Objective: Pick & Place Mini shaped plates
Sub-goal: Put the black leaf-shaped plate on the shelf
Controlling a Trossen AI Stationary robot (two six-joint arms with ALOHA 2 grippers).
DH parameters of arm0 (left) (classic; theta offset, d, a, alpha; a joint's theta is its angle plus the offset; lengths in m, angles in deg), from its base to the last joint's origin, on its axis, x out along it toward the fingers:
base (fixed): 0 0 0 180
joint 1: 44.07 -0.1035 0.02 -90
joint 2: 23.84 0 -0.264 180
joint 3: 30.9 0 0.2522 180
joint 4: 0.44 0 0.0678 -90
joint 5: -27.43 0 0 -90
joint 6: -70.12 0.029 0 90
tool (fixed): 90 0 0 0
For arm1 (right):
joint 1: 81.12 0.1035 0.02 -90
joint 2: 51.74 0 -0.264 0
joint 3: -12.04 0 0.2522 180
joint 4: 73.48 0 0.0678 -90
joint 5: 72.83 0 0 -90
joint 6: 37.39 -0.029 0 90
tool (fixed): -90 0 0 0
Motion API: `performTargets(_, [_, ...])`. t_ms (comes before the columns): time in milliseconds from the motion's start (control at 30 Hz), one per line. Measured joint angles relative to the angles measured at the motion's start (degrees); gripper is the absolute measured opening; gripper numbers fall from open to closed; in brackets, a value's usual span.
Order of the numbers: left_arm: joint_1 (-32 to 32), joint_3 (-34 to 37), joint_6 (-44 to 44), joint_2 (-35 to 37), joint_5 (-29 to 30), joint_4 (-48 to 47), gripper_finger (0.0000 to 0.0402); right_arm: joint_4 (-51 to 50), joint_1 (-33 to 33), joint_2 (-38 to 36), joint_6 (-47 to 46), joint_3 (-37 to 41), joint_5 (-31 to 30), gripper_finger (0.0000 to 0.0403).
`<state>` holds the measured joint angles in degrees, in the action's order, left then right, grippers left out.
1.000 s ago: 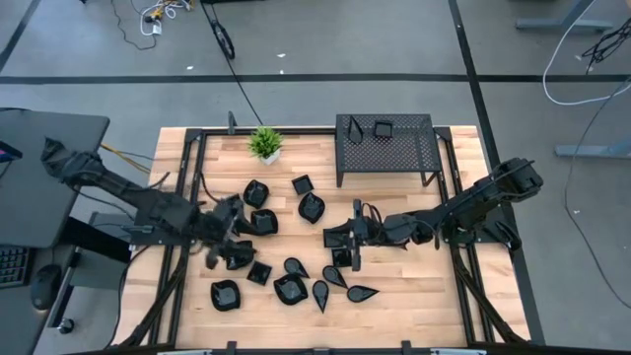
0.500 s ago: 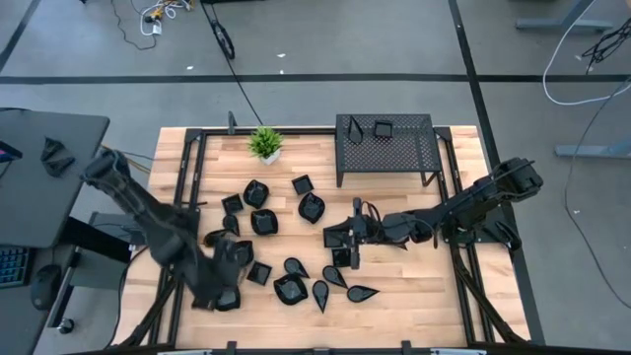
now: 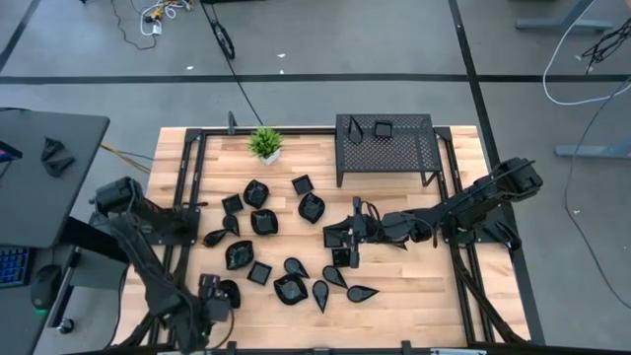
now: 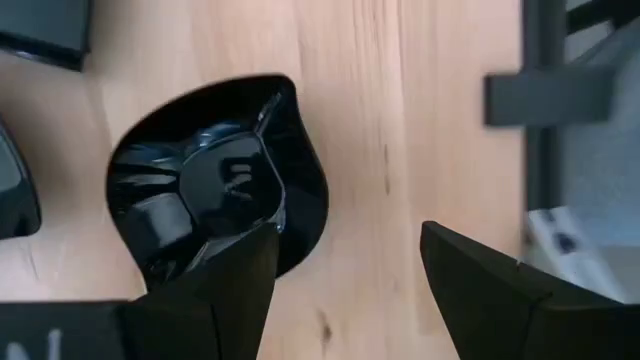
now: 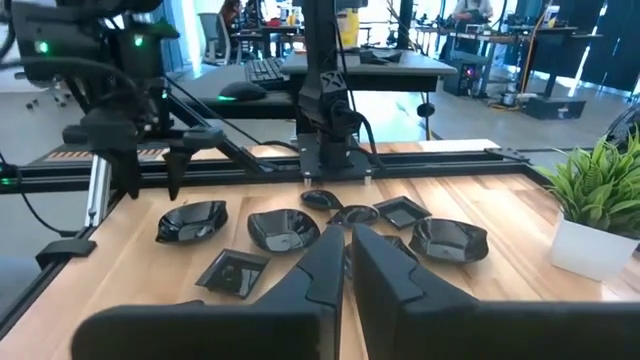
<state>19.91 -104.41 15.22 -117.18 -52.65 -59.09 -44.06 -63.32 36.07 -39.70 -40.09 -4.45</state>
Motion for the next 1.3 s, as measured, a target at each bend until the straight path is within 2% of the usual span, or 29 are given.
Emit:
performTargets(167, [1.6,0.0,1.5,-3.3,4.0,-0.6,0.025,0.1,-0.6,0.0,0.0,0.0,0.0,0.0029])
performTargets(267, [1.6,0.0,1.5,-4.6,4.5,-1.8,0.0237,0.1,-0.9,0.0,0.0,0.0,0.0,0.0029])
performTargets(633, [1.5,0.0,1.6,-5.3,4.9,-1.8,0.0119,0.1,-1.3,0.0,-0.2,0.0,0.0,0.0029])
performTargets(800, [1.5,0.0,1.5,-5.3,4.9,-0.7,0.0081,0.0,-1.3,0.0,-0.2,0.0,0.0,0.0029])
performTargets(933, [1.8,0.0,1.6,-5.3,4.9,0.1,0.0072,0.0,-1.3,0.0,-0.2,0.0,0.0,0.0029])
performTargets(1300, [1.9,0.2,1.7,-5.4,6.0,0.0,0.0082,-0.6,-1.3,0.0,-0.2,0.0,0.0,0.0029])
